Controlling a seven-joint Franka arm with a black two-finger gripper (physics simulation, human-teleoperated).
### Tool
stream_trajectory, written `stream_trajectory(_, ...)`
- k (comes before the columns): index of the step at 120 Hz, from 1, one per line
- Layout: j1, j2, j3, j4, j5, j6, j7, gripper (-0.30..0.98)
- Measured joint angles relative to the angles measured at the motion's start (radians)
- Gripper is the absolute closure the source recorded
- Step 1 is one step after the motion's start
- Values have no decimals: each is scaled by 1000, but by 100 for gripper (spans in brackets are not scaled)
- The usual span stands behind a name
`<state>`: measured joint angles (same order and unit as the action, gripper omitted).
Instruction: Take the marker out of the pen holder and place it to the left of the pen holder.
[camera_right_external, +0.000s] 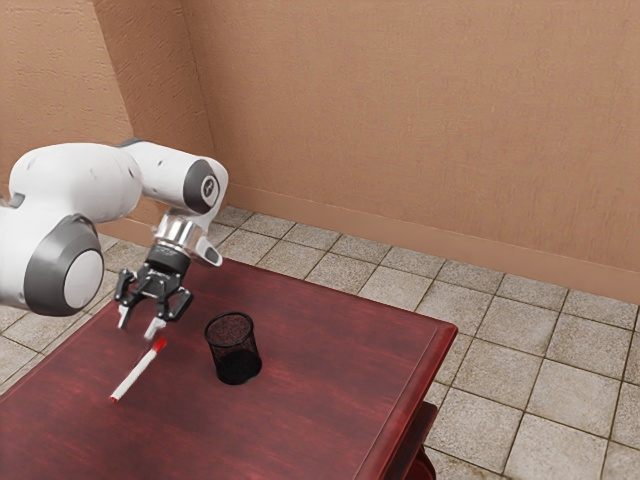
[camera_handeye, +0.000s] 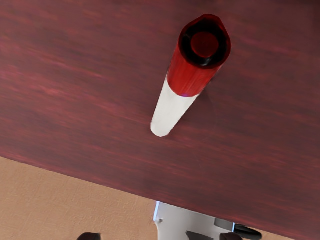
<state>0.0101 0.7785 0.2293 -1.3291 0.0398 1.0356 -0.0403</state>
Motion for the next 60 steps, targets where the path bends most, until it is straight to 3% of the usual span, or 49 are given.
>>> stream_trajectory(17,-2,-85,-41,-6,-46,75,-11,21)
stream_trajectory(33,-6,-328,-142,-85,-51,185,-7,11)
stream_trajectory(46,-9,-605,-194,-280,-20,315,-5,7)
stream_trajectory(60,-9,-711,-243,-300,-3,403,-3,4)
